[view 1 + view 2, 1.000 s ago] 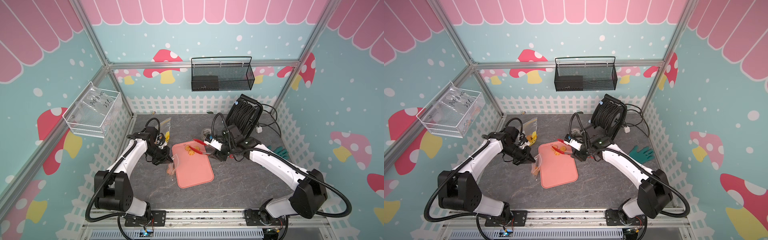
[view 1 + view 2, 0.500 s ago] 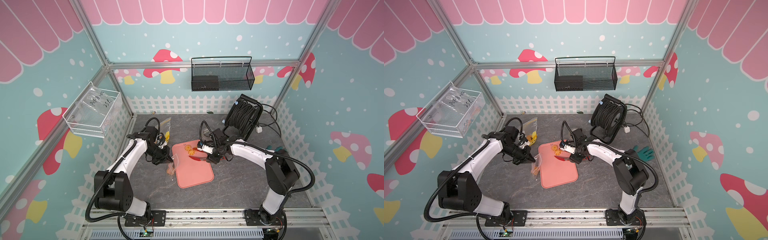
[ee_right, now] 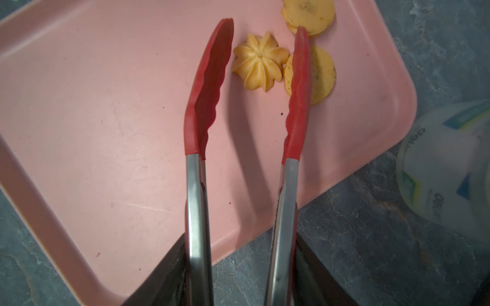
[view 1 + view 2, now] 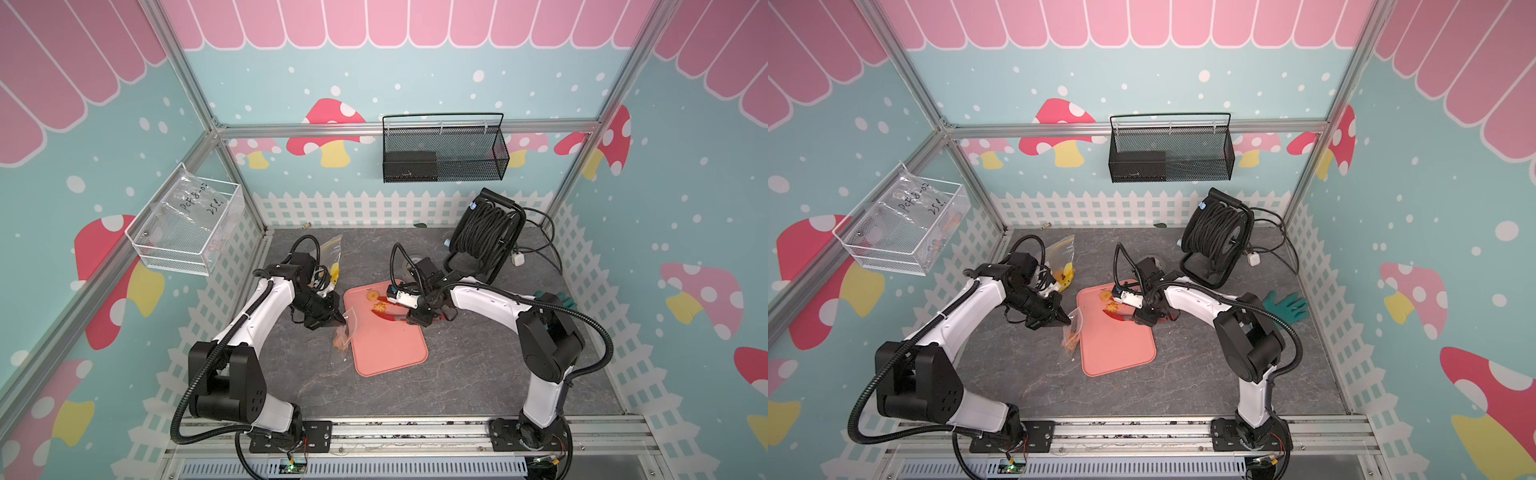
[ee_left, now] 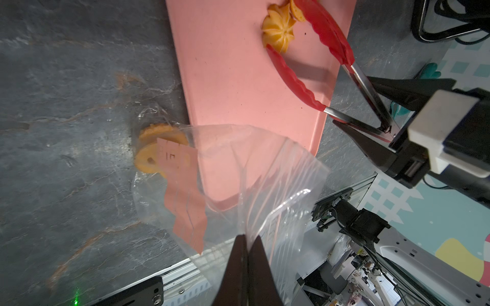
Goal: Put the cookies into a resealable bag to prevent moisture
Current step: Pick up the cookie from the tray.
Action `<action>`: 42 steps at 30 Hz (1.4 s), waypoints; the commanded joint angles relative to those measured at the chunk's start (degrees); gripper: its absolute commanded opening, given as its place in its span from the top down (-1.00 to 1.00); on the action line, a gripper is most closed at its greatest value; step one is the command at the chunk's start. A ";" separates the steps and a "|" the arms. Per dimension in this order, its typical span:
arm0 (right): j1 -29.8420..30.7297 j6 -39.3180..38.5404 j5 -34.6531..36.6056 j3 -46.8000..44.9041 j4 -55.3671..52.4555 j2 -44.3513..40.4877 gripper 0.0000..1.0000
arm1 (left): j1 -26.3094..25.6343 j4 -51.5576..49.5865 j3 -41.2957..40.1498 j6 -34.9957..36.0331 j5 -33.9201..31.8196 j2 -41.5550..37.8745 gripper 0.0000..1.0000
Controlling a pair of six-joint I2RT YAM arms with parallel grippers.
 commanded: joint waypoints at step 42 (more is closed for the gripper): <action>4.63 -2.33 1.74 3.69 -7.35 0.99 -0.14 | 0.34 -1.40 -0.98 3.11 -1.35 0.25 1.00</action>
